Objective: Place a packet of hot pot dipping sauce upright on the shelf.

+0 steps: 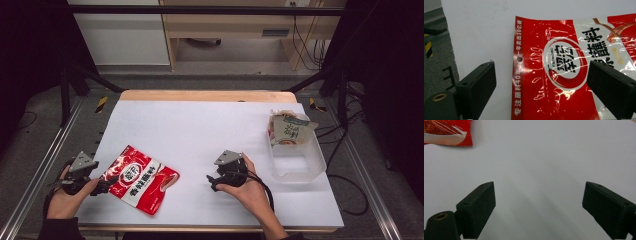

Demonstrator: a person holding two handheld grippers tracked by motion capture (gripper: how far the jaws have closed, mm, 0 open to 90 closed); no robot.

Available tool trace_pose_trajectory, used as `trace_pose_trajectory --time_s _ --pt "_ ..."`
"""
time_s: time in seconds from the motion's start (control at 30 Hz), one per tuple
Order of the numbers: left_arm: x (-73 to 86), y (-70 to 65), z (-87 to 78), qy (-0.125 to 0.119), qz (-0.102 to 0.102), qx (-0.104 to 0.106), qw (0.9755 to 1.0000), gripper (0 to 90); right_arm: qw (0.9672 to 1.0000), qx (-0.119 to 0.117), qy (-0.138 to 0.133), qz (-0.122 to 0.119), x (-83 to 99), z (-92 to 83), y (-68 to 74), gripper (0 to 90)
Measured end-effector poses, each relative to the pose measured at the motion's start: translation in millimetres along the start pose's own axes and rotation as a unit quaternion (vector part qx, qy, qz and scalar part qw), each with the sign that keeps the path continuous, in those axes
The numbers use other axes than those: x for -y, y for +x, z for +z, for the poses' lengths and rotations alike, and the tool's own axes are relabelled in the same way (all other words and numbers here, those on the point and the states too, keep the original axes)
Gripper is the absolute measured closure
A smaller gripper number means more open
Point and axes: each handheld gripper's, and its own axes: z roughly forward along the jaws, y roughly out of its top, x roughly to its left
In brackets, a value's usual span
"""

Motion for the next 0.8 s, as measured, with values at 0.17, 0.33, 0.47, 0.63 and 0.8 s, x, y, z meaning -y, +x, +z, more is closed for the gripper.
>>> trace_pose_trajectory --time_s 0.17,0.33,0.47,0.63,0.8 --pt "10.0 4.2 0.3 0.024 0.009 -0.001 0.9997 8.4 1.0000 -0.002 0.001 0.003 1.8 -0.5 -0.9 12.0" --pt "15.5 6.5 0.1 0.036 0.008 -0.007 0.9993 8.4 1.0000 -0.005 0.003 0.004 1.7 0.3 0.0 12.0" --pt "18.8 10.8 -3.5 0.041 0.004 -0.007 0.9991 8.6 1.0000 -0.006 0.004 0.003 1.9 1.8 0.0 12.0" --pt "23.2 15.7 -4.2 0.065 0.014 -0.007 0.9977 8.6 1.0000 -0.007 0.006 0.000 2.3 2.3 1.0 12.1" --pt "26.2 18.7 -2.3 0.086 0.021 -0.007 0.9961 8.7 0.9999 -0.009 0.008 -0.003 2.5 2.8 1.4 12.1"
